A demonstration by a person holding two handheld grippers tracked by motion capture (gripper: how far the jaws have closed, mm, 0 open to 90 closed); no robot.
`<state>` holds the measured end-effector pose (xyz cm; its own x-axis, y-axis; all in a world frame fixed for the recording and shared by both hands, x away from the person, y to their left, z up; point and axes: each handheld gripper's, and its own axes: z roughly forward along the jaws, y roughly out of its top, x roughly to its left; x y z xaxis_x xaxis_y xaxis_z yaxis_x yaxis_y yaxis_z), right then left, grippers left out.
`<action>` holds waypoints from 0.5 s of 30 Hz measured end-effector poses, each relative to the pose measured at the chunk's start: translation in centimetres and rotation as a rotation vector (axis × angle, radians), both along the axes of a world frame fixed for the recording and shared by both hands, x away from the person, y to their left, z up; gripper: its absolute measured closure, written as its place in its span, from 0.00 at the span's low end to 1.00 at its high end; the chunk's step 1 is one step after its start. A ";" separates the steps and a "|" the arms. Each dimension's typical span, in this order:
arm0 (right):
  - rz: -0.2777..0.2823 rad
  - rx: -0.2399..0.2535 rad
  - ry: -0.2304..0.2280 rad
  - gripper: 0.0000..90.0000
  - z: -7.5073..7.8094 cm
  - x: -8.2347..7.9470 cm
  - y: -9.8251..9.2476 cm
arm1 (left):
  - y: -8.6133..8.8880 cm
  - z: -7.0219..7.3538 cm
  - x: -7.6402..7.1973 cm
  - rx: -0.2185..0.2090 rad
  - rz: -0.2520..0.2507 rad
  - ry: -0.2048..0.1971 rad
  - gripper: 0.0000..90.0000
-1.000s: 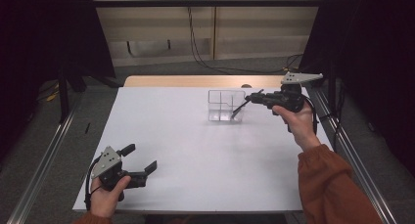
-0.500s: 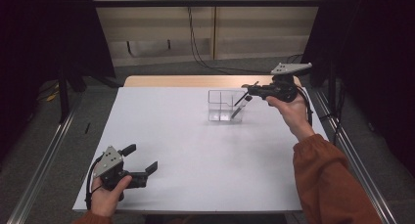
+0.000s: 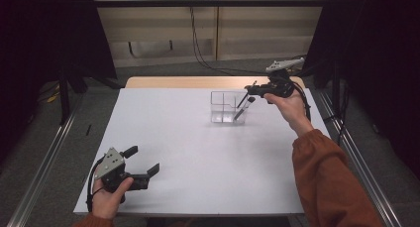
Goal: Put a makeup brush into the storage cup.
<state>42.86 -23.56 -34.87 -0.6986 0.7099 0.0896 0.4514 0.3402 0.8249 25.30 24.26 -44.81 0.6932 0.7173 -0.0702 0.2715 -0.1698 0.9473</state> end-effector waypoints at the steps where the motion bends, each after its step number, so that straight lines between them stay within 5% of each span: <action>1: 0.001 -0.001 0.002 0.96 0.0 0.1 0.1 | 0.0 0.0 0.0 0.002 -0.001 0.001 0.03; 15: 0.010 -0.024 0.028 0.96 -1.2 0.9 1.5 | 0.2 0.1 0.1 -0.009 0.005 -0.006 0.03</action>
<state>43.72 -22.03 -36.04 -0.7035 0.7047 0.0924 0.4708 0.3647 0.8033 25.35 24.43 -44.75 0.6904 0.7198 -0.0728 0.2669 -0.1599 0.9504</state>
